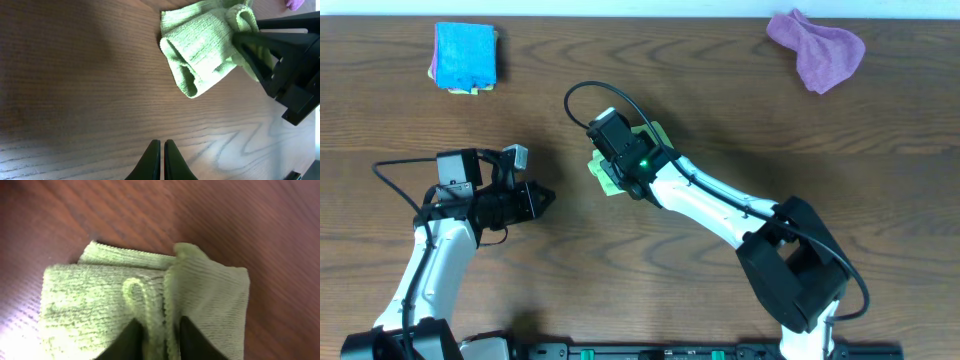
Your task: Fold the cloth
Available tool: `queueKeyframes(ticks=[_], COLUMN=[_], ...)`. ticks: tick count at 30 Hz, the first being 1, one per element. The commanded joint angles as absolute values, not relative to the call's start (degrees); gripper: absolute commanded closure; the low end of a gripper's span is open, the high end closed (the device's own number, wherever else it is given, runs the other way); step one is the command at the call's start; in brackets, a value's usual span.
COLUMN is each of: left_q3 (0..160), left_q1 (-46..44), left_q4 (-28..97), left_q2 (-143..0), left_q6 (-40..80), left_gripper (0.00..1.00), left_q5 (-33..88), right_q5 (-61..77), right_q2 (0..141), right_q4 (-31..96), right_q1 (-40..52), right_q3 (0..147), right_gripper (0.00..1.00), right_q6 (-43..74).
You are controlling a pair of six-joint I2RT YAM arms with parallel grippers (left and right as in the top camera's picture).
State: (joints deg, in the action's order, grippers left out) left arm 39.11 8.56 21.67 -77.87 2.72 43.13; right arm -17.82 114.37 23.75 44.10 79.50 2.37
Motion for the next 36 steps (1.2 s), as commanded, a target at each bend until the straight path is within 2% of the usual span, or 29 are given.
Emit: queueKeyframes(ticks=[1, 3, 5, 6, 7, 8, 9, 10, 11, 14, 15, 16, 18, 19, 23, 24, 25, 26, 27, 28, 29, 30, 31, 32, 33, 36], left_q3=[39.2, 39.2, 39.2, 39.2, 39.2, 39.2, 39.2, 39.2, 39.2, 39.2, 39.2, 39.2, 39.2, 39.2, 39.2, 39.2, 39.2, 39.2, 39.2, 39.2, 39.2, 39.2, 39.2, 39.2, 39.2, 39.2], left_q1=[8.6, 8.6, 8.6, 8.6, 8.6, 8.6, 8.6, 8.6, 8.6, 8.6, 8.6, 8.6, 8.6, 8.6, 8.6, 8.6, 8.6, 8.6, 8.6, 8.6, 8.6, 8.6, 8.6, 8.6, 8.6, 8.6], left_q4=[21.6, 21.6, 21.6, 21.5, 21.5, 21.4, 21.3, 21.1, 21.0, 20.9, 20.9, 20.9, 20.9, 20.9, 20.9, 20.9, 20.9, 20.9, 20.9, 20.9, 20.9, 20.9, 20.9, 20.9, 20.9, 20.9], left_q2=[-77.1, -77.1, -77.1, -77.1, -77.1, -77.1, -77.1, -77.1, -77.1, -77.1, -77.1, -77.1, -77.1, -77.1, -77.1, -77.1, -77.1, -77.1, -77.1, -77.1, -77.1, -77.1, -77.1, -77.1, -77.1, -77.1], left_q6=[1.7, 1.7, 1.7, 1.7, 1.7, 1.7, 1.7, 1.7, 1.7, 1.7, 1.7, 1.7, 1.7, 1.7, 1.7, 1.7, 1.6, 1.6, 1.6, 1.5, 1.4, 1.4, 1.4, 1.4, 1.4, 1.4], left_gripper=[0.94, 0.94, 0.94, 0.94, 0.94, 0.94, 0.95, 0.94, 0.94, 0.94, 0.94, 0.94, 0.94, 0.94, 0.94, 0.94, 0.94, 0.94, 0.94, 0.94, 0.94, 0.94, 0.94, 0.94, 0.94, 0.94], left_q5=[43.5, 43.5, 43.5, 43.5, 43.5, 43.5, 43.5, 43.5, 43.5, 43.5, 43.5, 43.5, 43.5, 43.5, 43.5, 43.5, 43.5, 43.4, 43.0, 43.0, 43.0, 43.0, 43.0, 43.1, 43.1, 43.1], right_q5=[-16.8, -15.9, -15.8, -15.8, -15.8, -15.8, -15.8, -15.8, -15.8, -15.8, -15.8, -15.8, -15.8, -15.8, -15.8, -15.8, -15.8, -15.8, -15.8, -15.8, -15.8, -15.8, -15.8, -15.8, -15.8, -15.8], right_q2=[114.6, 114.6, 114.6, 114.6, 114.6, 114.6, 114.6, 114.6, 114.6, 114.6, 114.6, 114.6, 114.6, 114.6, 114.6, 114.6, 114.6, 114.6, 114.6, 114.6, 114.6, 114.6, 114.6, 114.6, 114.6, 114.6], right_q4=[23.9, 23.9, 23.9, 24.0, 24.1, 24.2, 24.1, 24.1, 24.2, 24.3, 24.3, 24.3, 24.2, 24.2, 24.2, 24.2, 24.2, 24.1, 24.1, 24.1, 24.1, 24.0, 24.0, 23.9, 23.8, 23.6], right_q1=[43.6, 43.6, 43.6, 43.6, 43.6, 43.6, 43.6, 43.6, 43.6, 43.6, 43.6, 43.6, 43.6, 43.6, 43.6, 43.6, 43.6, 43.6, 43.6, 43.6, 43.6, 43.6, 43.6, 43.6, 43.6, 43.6], right_q3=[80.0, 80.0, 80.0, 80.0, 80.0, 80.0, 80.0, 80.0, 80.0, 80.0, 80.0, 80.0, 80.0, 80.0, 80.0, 80.0, 80.0, 80.0, 80.0, 80.0, 80.0, 80.0, 80.0, 80.0, 80.0, 80.0], right_gripper=[0.78, 0.76, 0.96, 0.96, 0.89, 0.75, 0.73, 0.92, 0.99, 0.99, 0.91, 0.73, 0.69, 0.64, 0.68, 0.63, 0.67, 0.75, 0.91, 0.96, 0.96, 0.87, 0.64, 0.53, 0.48, 0.51], right_q6=[2.5, 2.5, 2.5, 2.5, 2.5, 2.5, 2.5, 2.5, 2.5, 2.5, 2.5, 2.5, 2.5, 2.5, 2.5, 2.5, 2.5, 2.5, 2.5, 2.5, 2.5, 2.6, 2.8, 2.8, 2.8, 2.8])
